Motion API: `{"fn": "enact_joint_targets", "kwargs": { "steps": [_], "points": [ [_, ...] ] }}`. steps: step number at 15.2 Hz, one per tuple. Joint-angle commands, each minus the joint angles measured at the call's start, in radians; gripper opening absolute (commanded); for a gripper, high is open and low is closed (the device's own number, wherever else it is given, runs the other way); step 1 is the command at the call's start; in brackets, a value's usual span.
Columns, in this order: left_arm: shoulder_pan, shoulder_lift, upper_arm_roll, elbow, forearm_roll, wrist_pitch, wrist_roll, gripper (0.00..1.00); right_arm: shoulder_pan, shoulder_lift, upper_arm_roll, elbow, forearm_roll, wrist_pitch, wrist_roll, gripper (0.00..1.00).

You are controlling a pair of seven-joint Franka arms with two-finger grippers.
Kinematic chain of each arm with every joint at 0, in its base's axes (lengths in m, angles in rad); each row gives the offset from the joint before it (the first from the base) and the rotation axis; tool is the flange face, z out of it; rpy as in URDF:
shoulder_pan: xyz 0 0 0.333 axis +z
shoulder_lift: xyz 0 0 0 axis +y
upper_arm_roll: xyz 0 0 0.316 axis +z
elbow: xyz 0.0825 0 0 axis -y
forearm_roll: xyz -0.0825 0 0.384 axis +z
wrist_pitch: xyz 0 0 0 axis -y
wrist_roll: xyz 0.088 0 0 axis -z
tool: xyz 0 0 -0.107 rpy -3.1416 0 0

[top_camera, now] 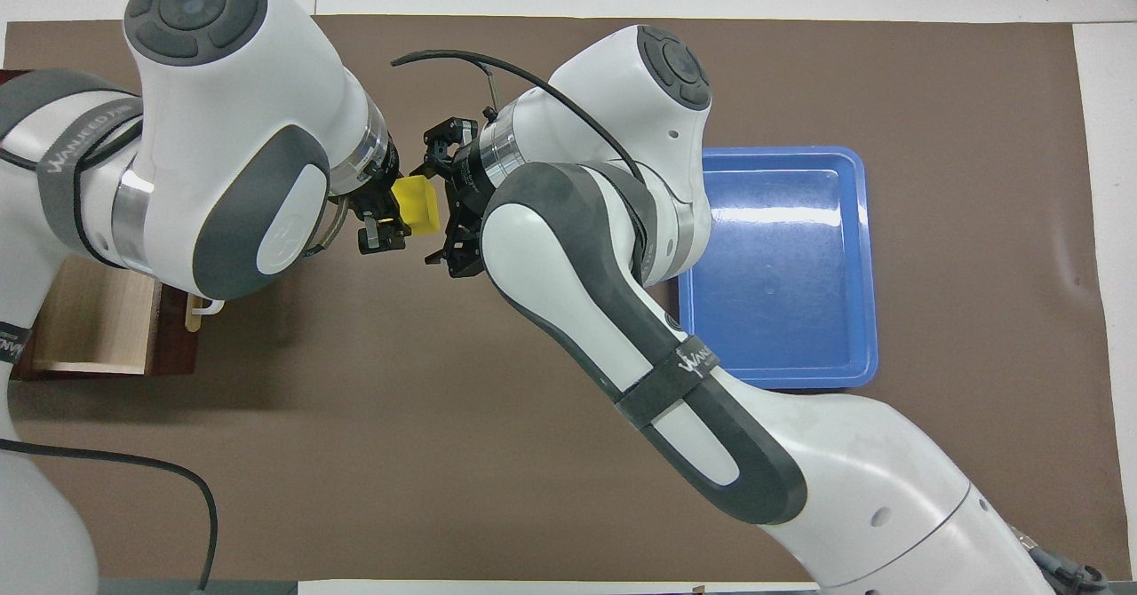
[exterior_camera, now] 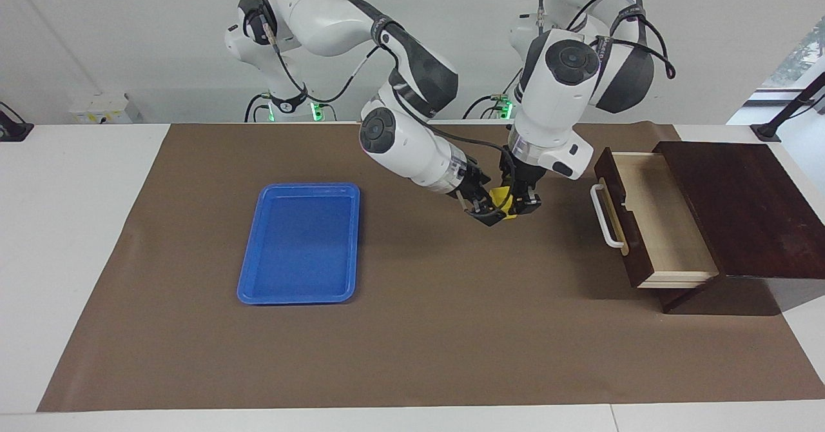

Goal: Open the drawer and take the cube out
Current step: 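Grasp the yellow cube with the right gripper beside the left gripper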

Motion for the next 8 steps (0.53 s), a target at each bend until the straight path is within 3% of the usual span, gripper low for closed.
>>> {"fn": "enact_joint_targets", "kwargs": {
  "steps": [1,2,8],
  "points": [
    [-0.019,-0.013,0.016,-0.014,-0.015,0.012,-0.015,0.0,0.001,0.017,0.005,0.032,-0.027,-0.017,0.031,0.5],
    [-0.021,-0.013,0.016,-0.013,-0.015,0.008,-0.015,0.0,0.001,0.017,0.007,0.034,-0.024,-0.018,0.04,0.02],
    [-0.022,-0.013,0.015,-0.013,-0.012,0.014,-0.012,0.0,-0.016,0.017,0.008,0.037,-0.03,-0.054,0.038,0.0]
  ]
}}
